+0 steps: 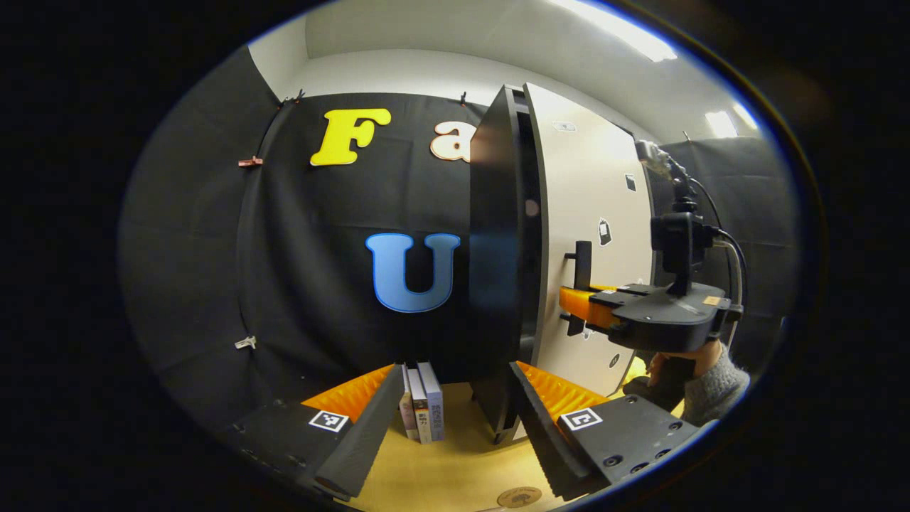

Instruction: Open the cabinet door with the right hand, grasp the bottle in the cabinet with the left hand and place it on the coaster, then close the cabinet door with the right hand.

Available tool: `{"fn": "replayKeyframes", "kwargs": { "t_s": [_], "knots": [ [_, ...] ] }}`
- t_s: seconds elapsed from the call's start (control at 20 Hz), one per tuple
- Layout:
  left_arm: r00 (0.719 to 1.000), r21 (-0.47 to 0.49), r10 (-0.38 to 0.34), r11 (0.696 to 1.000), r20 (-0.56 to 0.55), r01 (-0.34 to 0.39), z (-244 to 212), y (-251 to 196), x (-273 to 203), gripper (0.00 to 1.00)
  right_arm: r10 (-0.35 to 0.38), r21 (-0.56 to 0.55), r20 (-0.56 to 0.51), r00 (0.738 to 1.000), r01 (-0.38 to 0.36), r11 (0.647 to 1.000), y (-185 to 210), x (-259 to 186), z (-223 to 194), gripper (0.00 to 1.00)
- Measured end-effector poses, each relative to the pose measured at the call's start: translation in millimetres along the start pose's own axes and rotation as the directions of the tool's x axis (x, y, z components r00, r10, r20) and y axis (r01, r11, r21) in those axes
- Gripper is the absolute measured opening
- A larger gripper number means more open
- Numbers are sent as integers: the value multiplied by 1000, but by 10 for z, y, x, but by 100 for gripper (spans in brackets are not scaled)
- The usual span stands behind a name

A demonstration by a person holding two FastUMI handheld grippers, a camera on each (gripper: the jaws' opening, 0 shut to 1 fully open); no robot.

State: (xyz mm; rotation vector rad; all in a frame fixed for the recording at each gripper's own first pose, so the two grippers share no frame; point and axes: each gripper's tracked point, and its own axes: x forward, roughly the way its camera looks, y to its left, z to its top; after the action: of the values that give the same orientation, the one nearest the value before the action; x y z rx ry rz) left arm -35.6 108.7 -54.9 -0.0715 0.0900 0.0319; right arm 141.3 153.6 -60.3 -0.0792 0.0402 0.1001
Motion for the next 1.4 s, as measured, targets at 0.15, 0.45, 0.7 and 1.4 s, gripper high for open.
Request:
{"fn": "replayKeyframes", "kwargs": {
  "t_s": [0.15,0.45,0.7,1.4],
  "knots": [
    [999,2,-38,999,8,38,13,-101,19,93,13,14,-8,1000,-12,1000,-51,-272,23,13],
    [992,6,-128,992,15,128,27,-494,-29,93,-1,3,-23,1000,1,1000,-292,-739,26,13],
    [972,41,-229,973,52,227,131,-886,-54,93,-15,5,-28,1000,15,1000,-505,-1041,31,13],
    [907,-32,-422,906,-9,421,-67,-1681,263,93,-131,37,-51,990,133,990,-1106,-1546,45,12]
  ]
}}
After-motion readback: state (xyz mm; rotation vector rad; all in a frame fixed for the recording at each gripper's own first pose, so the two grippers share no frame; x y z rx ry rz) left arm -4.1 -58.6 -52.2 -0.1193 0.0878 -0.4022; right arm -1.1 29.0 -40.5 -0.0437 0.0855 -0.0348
